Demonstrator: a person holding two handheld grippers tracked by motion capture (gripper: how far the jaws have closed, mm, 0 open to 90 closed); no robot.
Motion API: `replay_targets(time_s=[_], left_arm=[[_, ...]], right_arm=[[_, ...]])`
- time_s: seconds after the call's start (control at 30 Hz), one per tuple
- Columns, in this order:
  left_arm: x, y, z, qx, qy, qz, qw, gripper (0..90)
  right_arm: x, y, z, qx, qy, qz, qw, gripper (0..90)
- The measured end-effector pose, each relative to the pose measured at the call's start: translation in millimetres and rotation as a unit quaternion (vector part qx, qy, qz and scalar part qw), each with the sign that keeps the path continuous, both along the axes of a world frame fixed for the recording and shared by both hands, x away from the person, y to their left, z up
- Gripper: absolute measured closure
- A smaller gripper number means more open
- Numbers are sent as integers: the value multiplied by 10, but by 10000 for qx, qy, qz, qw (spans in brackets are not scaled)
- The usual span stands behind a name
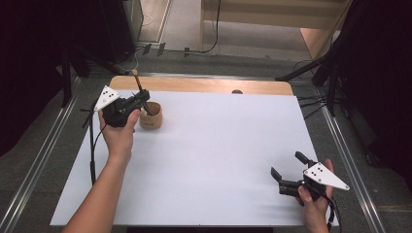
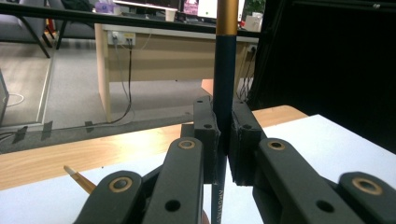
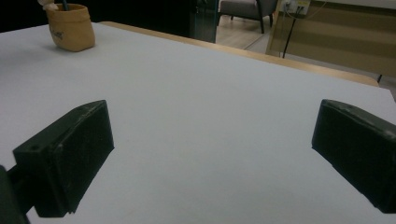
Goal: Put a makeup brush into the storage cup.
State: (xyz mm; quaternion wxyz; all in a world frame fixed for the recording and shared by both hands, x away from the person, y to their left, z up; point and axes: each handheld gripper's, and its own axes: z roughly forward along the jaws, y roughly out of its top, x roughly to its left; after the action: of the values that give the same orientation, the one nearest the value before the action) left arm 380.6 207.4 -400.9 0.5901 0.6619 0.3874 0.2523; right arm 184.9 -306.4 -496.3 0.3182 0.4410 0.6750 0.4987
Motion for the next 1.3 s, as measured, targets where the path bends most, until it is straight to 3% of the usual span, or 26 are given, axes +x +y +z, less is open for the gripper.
replay_targets(time_s=[0.13,0.33,0.53,0.73,0.97,1.3], left_arm=[[60,-13,-36,79,36,19,10000,839],[174,-25,-125,34,232,149,9996,839],[261,-73,-222,104,265,288,9992,838],[287,-137,-296,325,143,510,9981,840],[321,-189,-400,334,246,644,9971,839],[325,-217,-517,533,414,641,9957,839]], right_arm=[[4,-11,-6,36,25,-21,10000,0],[7,-17,-6,51,19,-12,10000,0],[7,-21,-3,67,22,-8,10000,0],[7,-39,-6,100,40,-39,9999,0],[1,-49,-5,120,37,-43,9999,0],[7,-52,-15,142,82,-48,9999,0]])
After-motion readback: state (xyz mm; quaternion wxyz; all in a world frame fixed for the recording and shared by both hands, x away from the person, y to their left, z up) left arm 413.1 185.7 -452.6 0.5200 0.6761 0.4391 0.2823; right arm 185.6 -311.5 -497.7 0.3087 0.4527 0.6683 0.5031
